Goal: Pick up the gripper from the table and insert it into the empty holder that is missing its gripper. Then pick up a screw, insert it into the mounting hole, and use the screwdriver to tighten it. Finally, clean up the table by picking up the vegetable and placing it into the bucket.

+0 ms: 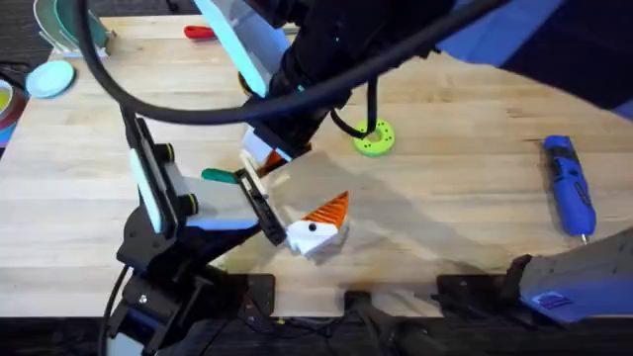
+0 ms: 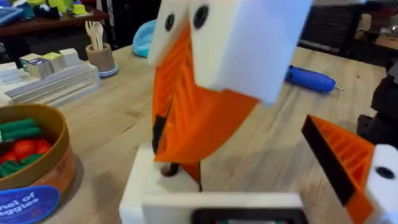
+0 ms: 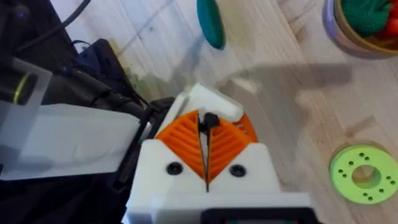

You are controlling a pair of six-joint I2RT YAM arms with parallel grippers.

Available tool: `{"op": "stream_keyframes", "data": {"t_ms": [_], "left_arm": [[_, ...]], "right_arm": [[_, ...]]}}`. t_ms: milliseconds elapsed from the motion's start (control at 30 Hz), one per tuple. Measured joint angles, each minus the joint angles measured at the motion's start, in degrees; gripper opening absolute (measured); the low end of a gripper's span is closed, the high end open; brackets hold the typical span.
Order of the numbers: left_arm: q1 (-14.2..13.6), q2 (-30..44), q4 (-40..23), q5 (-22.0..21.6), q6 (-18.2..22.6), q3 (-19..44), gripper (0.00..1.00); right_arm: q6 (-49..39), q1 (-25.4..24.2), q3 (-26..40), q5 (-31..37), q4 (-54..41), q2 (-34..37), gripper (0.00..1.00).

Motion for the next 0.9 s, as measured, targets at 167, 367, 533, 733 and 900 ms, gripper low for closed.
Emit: {"op": "stream_keyframes", "data": {"t_ms": [167,367,533,733,900], "left_arm": [[0.0,-0.02,0.01,0.0,0.02,0.0,0.993],[0.0,0.0,0.02,0.0,0.02,0.0,0.993],[0.0,0.0,0.01,-0.02,0.02,0.0,0.992],[0.0,-0.02,0.0,-0.01,0.02,0.0,0.993],[0.0,0.0,0.0,-0.02,0.02,0.0,0.993]], "right_arm": [[0.0,0.0,0.0,0.0,0.27,0.0,0.006],[-0.02,0.0,0.0,0.0,1.7,0.0,0.006],[-0.01,0.0,0.0,-0.01,1.69,0.0,0.072],[-0.02,0.0,0.0,-0.03,1.73,0.0,0.522],[0.0,-0.02,0.0,-0.04,1.77,0.0,0.92]]}}
